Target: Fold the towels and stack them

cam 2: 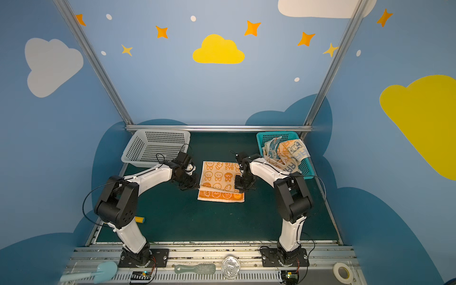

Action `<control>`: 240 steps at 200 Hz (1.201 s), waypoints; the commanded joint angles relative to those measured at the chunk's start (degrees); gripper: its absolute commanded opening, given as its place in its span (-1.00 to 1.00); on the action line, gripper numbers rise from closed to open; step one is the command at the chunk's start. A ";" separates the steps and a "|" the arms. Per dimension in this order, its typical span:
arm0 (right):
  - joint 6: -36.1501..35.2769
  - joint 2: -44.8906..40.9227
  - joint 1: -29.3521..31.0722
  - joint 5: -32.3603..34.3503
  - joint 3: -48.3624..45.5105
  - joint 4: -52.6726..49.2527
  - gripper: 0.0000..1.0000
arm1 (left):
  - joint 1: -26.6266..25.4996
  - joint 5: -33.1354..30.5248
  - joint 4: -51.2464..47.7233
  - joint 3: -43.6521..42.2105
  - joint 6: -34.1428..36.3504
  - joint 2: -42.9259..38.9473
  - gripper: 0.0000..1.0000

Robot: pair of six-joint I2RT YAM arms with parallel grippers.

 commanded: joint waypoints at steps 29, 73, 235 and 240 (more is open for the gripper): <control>0.82 7.31 -0.17 -1.05 1.87 4.09 -1.00 | -0.17 -0.46 1.94 2.50 -0.70 4.36 -0.94; -0.86 12.82 -3.38 -1.39 9.61 2.60 -1.00 | 0.85 -2.16 -0.35 11.36 0.35 11.00 -0.94; 0.09 2.27 -1.46 -0.57 6.57 -1.12 -1.00 | 1.02 -4.77 -2.06 5.70 1.44 -0.41 -0.94; 0.25 2.47 -1.08 -0.44 6.04 -0.79 -1.00 | 0.96 -4.63 -1.57 4.86 1.21 -0.41 -0.94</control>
